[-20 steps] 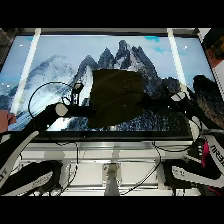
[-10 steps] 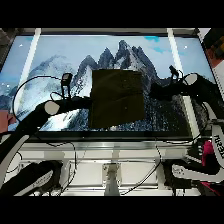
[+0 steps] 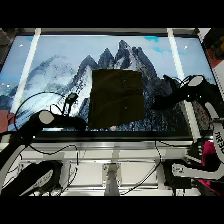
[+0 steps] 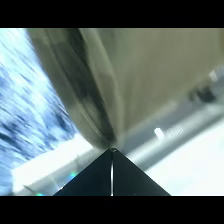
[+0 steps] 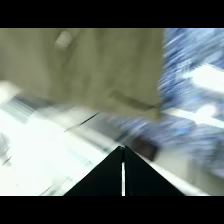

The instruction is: Fold the clothes and pants, and hang the long-sleeved shirts on hangers.

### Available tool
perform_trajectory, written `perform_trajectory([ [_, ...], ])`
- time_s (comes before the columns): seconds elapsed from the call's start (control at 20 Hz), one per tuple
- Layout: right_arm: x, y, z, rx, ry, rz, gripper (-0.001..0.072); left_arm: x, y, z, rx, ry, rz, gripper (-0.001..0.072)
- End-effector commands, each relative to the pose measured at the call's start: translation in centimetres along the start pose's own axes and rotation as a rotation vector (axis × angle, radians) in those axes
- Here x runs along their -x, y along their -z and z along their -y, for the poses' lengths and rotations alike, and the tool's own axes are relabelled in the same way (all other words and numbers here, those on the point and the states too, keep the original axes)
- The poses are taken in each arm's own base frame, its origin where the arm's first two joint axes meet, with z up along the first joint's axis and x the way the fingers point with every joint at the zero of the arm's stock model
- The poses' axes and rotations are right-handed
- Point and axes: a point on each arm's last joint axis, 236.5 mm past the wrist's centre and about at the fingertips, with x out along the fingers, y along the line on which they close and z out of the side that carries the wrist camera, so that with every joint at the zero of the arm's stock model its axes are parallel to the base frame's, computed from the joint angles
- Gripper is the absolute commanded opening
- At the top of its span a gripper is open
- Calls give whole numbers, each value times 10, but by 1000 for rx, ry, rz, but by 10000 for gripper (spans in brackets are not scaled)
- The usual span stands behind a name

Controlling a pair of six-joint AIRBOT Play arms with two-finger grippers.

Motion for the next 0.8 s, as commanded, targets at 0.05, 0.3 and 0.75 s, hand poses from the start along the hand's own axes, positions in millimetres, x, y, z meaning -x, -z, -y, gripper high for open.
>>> perform_trajectory([
  [0.05, -19, 14, -30, 24, -271, -18, 24, -7, -3, 47, -90, 222, 113, 15],
  [0.3, -21, -1, -23, 9, -233, 47, 351, -9, -24, 12, -147, 66, 197, 442],
  [0.75, -19, -6, -30, 2, -265, 67, 351, -38, -3, -2, -75, 74, 91, 418],
])
